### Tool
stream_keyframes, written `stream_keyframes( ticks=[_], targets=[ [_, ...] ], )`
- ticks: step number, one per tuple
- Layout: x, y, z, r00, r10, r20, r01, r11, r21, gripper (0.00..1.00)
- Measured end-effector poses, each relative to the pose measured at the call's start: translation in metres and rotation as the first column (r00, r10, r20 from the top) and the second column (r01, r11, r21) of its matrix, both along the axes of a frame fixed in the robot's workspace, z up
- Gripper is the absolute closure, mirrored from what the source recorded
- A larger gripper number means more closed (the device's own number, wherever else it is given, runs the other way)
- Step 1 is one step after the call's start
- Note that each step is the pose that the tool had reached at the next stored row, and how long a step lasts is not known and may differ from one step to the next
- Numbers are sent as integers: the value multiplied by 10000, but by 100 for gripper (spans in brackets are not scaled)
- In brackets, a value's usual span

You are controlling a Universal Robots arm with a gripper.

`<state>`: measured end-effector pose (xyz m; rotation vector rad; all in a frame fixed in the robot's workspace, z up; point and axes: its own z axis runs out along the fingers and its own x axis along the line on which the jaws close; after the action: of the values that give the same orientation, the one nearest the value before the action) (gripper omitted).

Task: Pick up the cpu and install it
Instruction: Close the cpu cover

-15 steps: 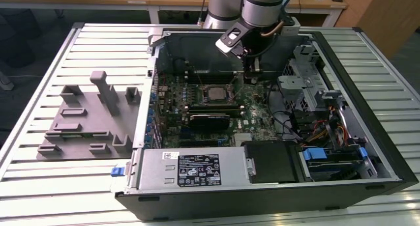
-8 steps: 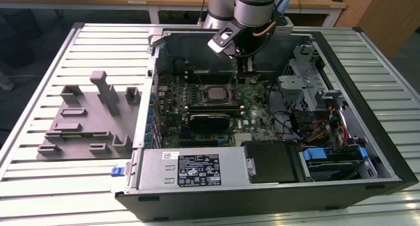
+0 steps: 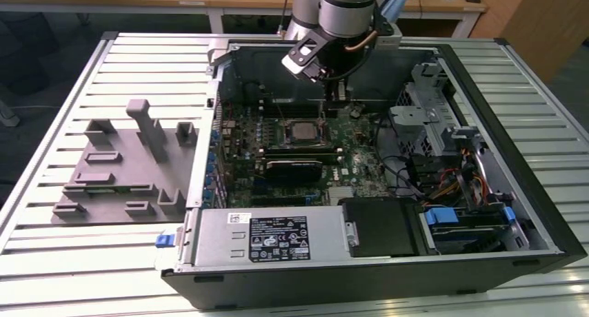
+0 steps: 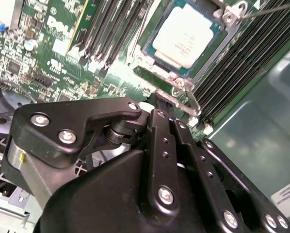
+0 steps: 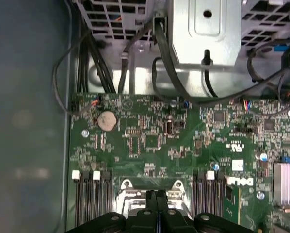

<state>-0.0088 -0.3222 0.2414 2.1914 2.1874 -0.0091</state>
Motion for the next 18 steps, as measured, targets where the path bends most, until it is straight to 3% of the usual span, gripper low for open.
stream_keyframes(
  ticks=[7,18],
  targets=[
    [-119,0,0,10000,0,1,0,10000,1,89],
    [-127,0,-26,10000,0,1,0,10000,1,89]
  ],
)
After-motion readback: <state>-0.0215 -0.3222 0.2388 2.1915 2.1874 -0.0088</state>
